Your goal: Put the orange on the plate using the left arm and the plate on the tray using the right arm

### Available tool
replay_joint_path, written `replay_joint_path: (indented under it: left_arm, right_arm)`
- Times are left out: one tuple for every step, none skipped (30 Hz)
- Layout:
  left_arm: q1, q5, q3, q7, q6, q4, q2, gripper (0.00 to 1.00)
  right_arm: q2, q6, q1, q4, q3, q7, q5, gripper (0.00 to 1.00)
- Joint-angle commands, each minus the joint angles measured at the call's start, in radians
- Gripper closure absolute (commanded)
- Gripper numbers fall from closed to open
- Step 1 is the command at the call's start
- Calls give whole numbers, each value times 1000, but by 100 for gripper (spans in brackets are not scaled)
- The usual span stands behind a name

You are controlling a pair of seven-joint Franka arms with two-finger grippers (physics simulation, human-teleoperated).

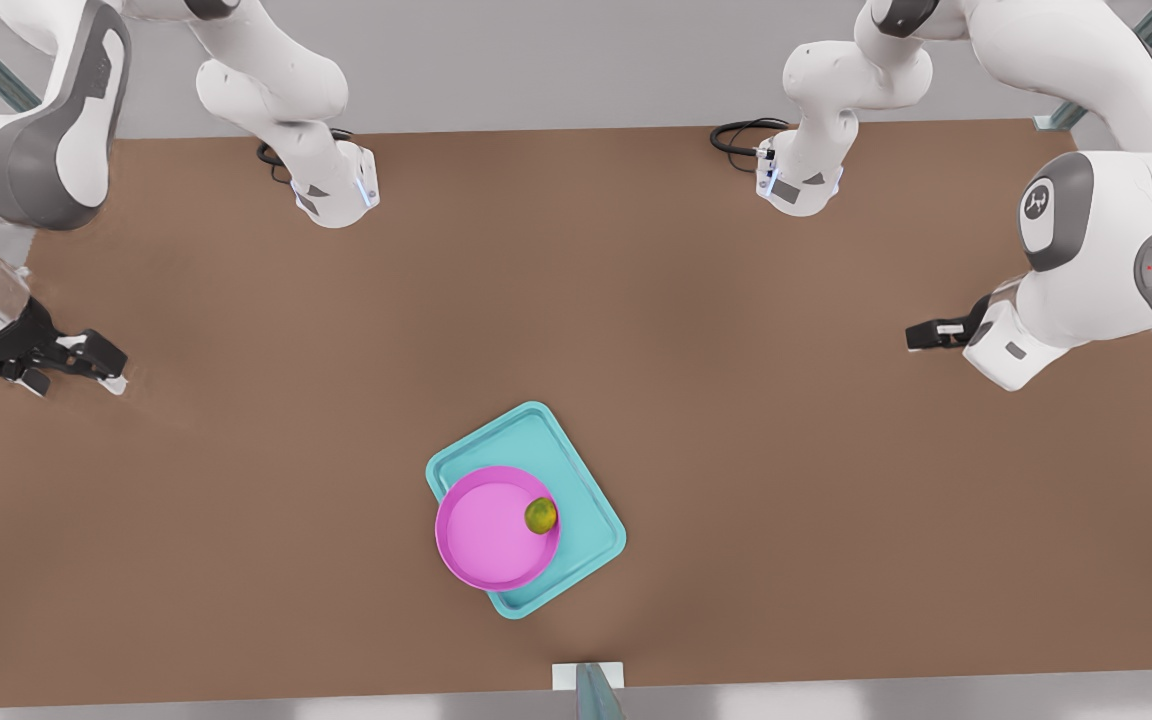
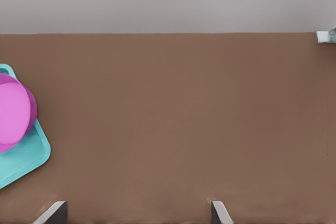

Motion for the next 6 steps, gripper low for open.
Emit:
replay_joint_path:
  left_arm:
    - [0, 3, 0, 9, -46, 1, -2, 0]
    - [2, 6, 3, 5, -90, 1, -1, 0]
    - [2, 5, 2, 8, -92, 1, 5, 0]
    - [2, 2, 3, 5, -90, 2, 16, 0]
    - [0, 2, 3, -3, -89, 4, 22, 0]
    - [0, 3, 2, -3, -95, 30, 39, 0]
  right_arm:
    - [-31, -308, 50, 4, 0, -282, -152, 0]
    - [-31, -317, 54, -6, 3, -244, -148, 0]
    - [-25, -333, 57, -6, 3, -210, -140, 0]
    - [-14, -337, 60, -1, 3, -210, -139, 0]
    - [-2, -340, 63, 7, 3, -210, -137, 0]
    - [0, -340, 64, 7, 3, -210, -137, 0]
